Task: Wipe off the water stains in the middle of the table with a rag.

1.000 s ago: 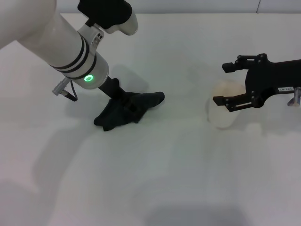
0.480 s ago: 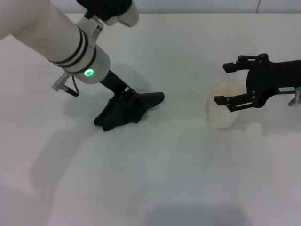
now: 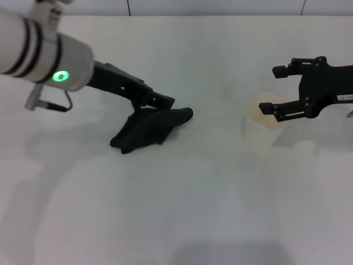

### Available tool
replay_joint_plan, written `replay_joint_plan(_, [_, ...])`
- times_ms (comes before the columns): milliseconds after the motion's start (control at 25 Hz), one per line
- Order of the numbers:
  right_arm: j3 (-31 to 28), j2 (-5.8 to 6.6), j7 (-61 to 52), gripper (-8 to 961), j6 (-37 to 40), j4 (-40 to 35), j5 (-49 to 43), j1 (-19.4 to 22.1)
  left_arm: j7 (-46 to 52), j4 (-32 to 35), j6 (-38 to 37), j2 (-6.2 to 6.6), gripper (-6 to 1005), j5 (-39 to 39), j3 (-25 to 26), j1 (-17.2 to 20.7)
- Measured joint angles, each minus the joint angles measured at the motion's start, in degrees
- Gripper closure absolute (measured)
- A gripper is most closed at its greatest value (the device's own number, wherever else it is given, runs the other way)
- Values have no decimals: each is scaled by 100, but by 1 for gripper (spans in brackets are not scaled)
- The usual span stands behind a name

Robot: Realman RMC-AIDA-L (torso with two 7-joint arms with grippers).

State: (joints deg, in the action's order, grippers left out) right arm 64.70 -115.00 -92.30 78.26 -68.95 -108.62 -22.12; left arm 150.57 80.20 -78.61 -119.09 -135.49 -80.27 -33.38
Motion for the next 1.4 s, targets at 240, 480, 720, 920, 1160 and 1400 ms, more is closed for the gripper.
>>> replay_joint_plan(240, [-7,-3,-7,81,5,11,2,23,-904,-785,68,3,130,1336,1176,557])
replay_joint_plan(480, [-2,-15,-7,81,12,58,7,42,-2515,-2039,-395,47,131,1779,2313,620])
replay_joint_plan(720, [35,-20,-4,81,14,130,13,51,-4268,-2683,-647,89,134,2280,2802,974])
replay_joint_plan(920, [59,-26,11,81,21,266,-9,24,-5019,-3238,-590,132,136,2355,2862,992])
replay_joint_plan(1160, [101,-26,34,81,23,391,21,39,-6566,-3542,-422,-39,138,2820,2998,1268])
replay_joint_plan(1400, [200,-22,51,81,160,431,25,52,-7250,-3969,-436,20,138,3331,3054,1326])
